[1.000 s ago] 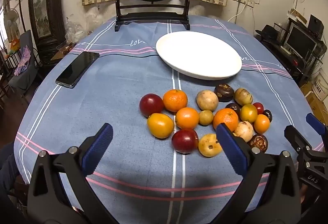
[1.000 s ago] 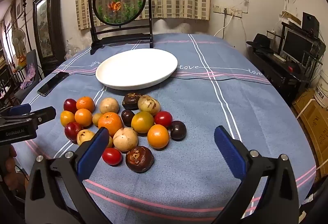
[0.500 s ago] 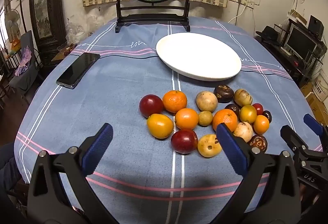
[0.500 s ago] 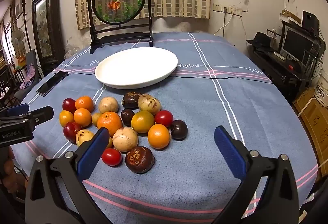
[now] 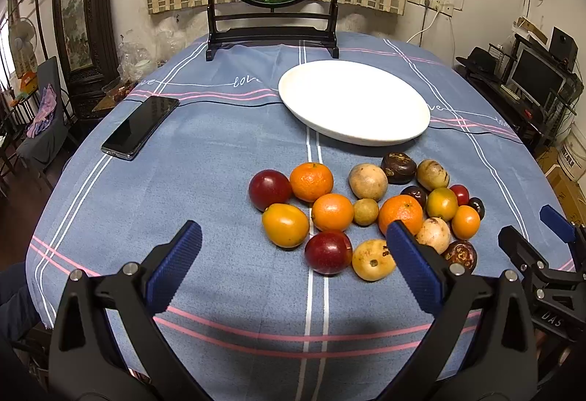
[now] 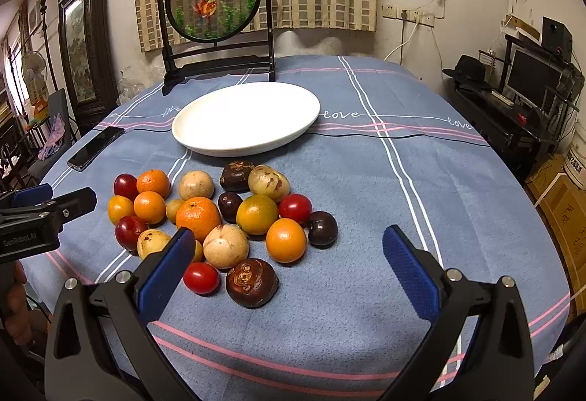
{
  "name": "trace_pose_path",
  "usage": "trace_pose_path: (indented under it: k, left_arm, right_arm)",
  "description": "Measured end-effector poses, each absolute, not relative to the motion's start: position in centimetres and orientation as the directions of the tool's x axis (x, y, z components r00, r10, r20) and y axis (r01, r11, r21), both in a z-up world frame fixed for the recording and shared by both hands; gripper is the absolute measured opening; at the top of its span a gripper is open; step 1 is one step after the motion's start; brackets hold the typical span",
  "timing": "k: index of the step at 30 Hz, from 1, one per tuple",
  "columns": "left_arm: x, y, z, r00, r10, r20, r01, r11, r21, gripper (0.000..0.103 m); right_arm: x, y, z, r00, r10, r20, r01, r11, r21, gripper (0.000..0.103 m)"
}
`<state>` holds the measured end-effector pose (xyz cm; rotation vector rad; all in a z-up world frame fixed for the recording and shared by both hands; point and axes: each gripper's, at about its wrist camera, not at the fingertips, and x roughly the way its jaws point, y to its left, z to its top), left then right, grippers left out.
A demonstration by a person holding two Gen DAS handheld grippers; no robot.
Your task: Organize fruits
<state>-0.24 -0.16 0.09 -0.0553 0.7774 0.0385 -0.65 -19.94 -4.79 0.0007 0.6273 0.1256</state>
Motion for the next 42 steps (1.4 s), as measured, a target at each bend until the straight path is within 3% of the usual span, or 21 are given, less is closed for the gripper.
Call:
trace_pose_path:
  k: [42]
  left_arm:
    - [-1.3,-0.4,0.7,0.713,0.003,-0.702,-0.043,0.998,-0.040,0.101]
  right_arm:
    - [-1.1,-19.7,-4.7,0.804,0.119,-0.583,-0.127,0.992,0.027,0.102]
